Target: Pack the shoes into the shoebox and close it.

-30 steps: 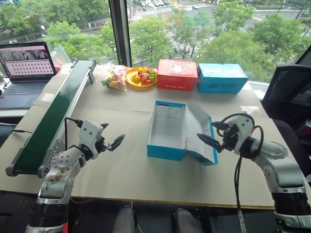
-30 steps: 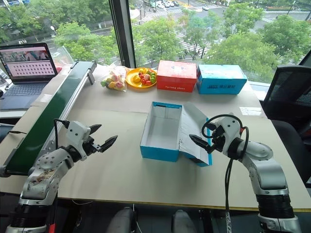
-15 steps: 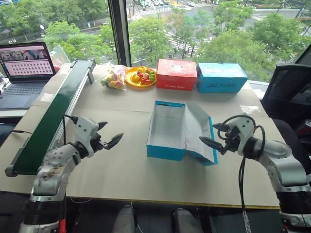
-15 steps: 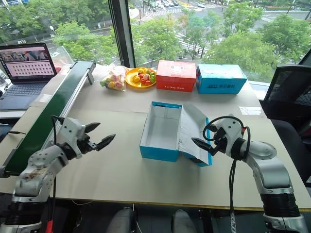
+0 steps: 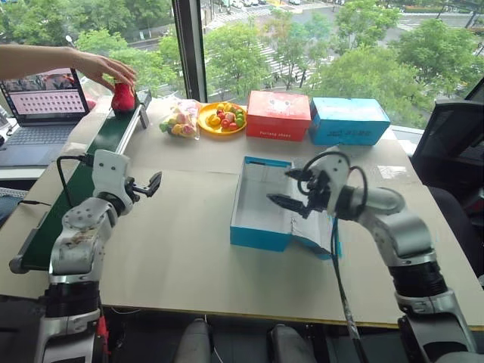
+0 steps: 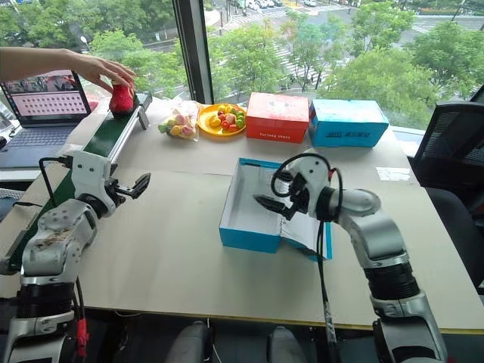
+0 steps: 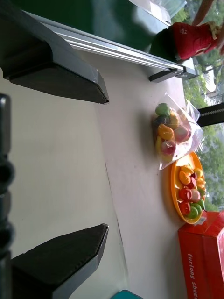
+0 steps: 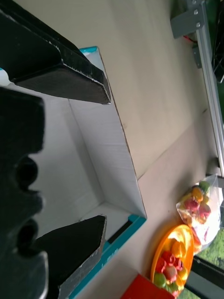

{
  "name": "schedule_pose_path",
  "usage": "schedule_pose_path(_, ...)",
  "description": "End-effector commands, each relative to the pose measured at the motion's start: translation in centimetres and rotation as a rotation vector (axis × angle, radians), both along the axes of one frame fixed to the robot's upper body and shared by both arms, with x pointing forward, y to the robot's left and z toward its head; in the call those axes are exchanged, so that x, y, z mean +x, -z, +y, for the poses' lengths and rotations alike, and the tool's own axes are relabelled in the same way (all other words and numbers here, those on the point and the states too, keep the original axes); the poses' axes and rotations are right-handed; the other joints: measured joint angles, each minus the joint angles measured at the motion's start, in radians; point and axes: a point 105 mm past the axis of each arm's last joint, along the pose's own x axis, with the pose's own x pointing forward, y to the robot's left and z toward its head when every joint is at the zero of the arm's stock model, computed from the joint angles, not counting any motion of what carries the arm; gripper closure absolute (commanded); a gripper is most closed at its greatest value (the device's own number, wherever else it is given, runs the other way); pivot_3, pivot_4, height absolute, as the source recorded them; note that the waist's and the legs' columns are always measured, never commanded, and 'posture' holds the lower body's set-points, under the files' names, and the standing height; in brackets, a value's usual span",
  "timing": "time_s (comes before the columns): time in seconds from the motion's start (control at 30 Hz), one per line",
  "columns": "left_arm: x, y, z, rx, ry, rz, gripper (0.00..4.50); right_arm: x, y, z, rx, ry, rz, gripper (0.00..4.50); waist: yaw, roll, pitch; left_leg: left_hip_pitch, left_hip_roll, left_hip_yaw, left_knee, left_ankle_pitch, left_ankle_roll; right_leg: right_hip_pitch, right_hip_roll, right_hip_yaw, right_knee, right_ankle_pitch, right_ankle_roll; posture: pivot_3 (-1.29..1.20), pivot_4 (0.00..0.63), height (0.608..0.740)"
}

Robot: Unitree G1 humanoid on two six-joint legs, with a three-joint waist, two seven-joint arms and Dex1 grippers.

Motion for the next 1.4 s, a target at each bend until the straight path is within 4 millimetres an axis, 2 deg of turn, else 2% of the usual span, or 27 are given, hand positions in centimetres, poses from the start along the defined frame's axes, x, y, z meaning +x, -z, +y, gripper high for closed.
schedule_pose_path(0.03, -0.4, -1.9, 1.4, 0.014, -0.060, -0.079, 0.13, 0.1, -2.3, 0.9, 0.047, -0.046, -0.067, 0.02, -0.001, 0.000, 0.000, 0.000, 0.000, 0.000, 0.000, 0.000, 0.000, -0.001, 0.000, 0.000, 0.001, 0.000, 0.000, 0.00, 0.150, 0.740)
schedule_pose_path(0.1, -0.4, -2.5, 3.5, -0.044, -0.138, -0.106, 0.13, 0.3, -2.7, 1.5, 0.069, -0.063, -0.067, 0.02, -0.004, 0.000, 0.000, 0.000, 0.000, 0.000, 0.000, 0.000, 0.000, -0.001, 0.001, 0.000, 0.001, 0.000, 0.000, 0.00, 0.150, 0.740)
schedule_pose_path(0.27, -0.3, -3.0, 6.8, -0.034, -0.247, -0.113, 0.13, 0.6, -3.1, 2.4, 0.060, -0.079, -0.090, 0.02, -0.005, 0.000, 0.000, 0.001, 0.002, 0.000, 0.000, 0.000, 0.000, -0.001, 0.002, 0.000, 0.001, 0.000, -0.001, 0.00, 0.150, 0.740)
schedule_pose_path(0.43, 0.1, -2.9, 11.2, -0.059, -0.384, -0.095, 0.13, -0.2, -4.3, 4.9, 0.079, -0.134, -0.106, 0.02, -0.004, 0.000, 0.000, 0.000, 0.002, 0.000, -0.001, 0.001, -0.001, -0.003, 0.002, 0.000, 0.002, 0.001, -0.001, 0.00, 0.150, 0.740)
schedule_pose_path(0.63, 1.1, -2.6, 14.5, -0.103, -0.459, -0.077, 0.13, -1.2, -4.3, 6.2, 0.090, -0.180, -0.095, 0.02, 0.001, 0.000, 0.000, -0.003, 0.002, 0.001, -0.001, 0.001, -0.002, -0.006, 0.002, 0.000, 0.002, 0.001, -0.001, 0.00, 0.150, 0.740)
schedule_pose_path(0.77, 2.2, -2.8, 15.2, -0.109, -0.481, -0.046, 0.13, -1.3, -4.3, 6.2, 0.083, -0.180, -0.094, 0.02, 0.003, -0.001, 0.000, -0.004, 0.002, 0.001, -0.001, 0.001, -0.002, -0.007, 0.002, 0.000, 0.003, 0.001, -0.001, 0.00, 0.150, 0.740)
schedule_pose_path(0.9, 3.3, -3.6, 14.9, -0.105, -0.463, -0.035, 0.13, -1.3, -4.3, 6.1, 0.081, -0.178, -0.094, 0.02, 0.002, -0.001, 0.001, -0.006, 0.002, 0.001, -0.001, 0.002, -0.004, -0.009, 0.002, -0.001, 0.003, 0.001, -0.001, 0.00, 0.150, 0.740)
schedule_pose_path(1.1, 4.0, -4.2, 14.9, -0.095, -0.461, -0.030, 0.13, -1.2, -4.2, 5.8, 0.069, -0.166, -0.097, 0.02, -0.003, -0.002, 0.001, -0.008, 0.002, 0.001, -0.001, 0.002, -0.004, -0.010, 0.002, -0.001, 0.003, 0.001, -0.001, 0.00, 0.150, 0.740)
schedule_pose_path(1.4, 3.0, -1.7, 16.3, -0.137, -0.518, 0.046, 0.13, -1.1, -3.7, 5.5, 0.029, -0.157, -0.099, 0.02, -0.003, -0.002, 0.001, -0.008, 0.002, 0.001, -0.001, 0.002, -0.004, -0.011, 0.003, -0.001, 0.003, 0.001, -0.001, 0.00, 0.150, 0.740)
